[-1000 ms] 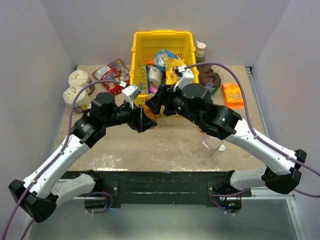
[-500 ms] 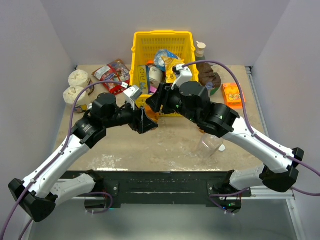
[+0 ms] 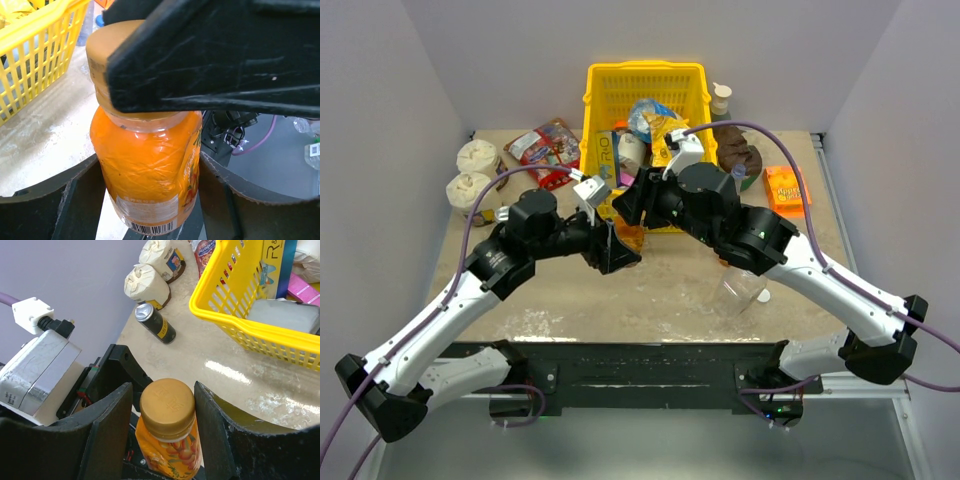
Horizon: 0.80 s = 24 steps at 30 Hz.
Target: Unscrew the bottle caps
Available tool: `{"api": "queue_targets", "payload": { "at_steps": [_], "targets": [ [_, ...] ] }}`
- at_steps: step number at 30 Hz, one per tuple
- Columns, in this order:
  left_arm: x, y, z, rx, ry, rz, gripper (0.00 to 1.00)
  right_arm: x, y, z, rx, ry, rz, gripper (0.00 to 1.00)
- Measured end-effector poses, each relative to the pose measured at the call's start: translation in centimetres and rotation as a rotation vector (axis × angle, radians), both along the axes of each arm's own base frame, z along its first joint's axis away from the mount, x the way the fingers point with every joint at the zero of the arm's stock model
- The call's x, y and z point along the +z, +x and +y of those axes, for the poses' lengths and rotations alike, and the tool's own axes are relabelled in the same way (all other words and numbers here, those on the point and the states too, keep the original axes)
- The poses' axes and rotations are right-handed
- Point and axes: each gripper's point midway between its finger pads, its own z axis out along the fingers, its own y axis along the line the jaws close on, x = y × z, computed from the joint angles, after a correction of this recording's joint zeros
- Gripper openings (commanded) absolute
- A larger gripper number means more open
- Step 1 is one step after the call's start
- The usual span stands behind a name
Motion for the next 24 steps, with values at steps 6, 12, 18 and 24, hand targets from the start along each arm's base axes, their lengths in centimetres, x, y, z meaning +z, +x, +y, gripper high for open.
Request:
{"api": "queue_targets", "payload": {
  "at_steps": [6,12,18,24],
  "targets": [
    [0.09,-0.4,-0.27,-0.014,-0.002,-0.003,0.43,-0.25,-0.01,0.22,0.008,-0.006,0.003,0.55],
    [0.21,-0.57,-0.44,-0.022,-0.006,-0.007,0.43,-0.29,0.04,0.2,0.01,-0.01,0.001,0.47],
    [0.35,-0.58,-0.45,-0.021,-0.012,-0.009,0.43,-0.31,0.18,0.09,0.01,-0.017,-0.005,0.34],
    [0.24,-0.98,-0.68,-0.034,-0.051,-0.001,0.43,-0.39,-0.06,0.15,0.032,-0.031,-0.015,0.3]
  ]
}}
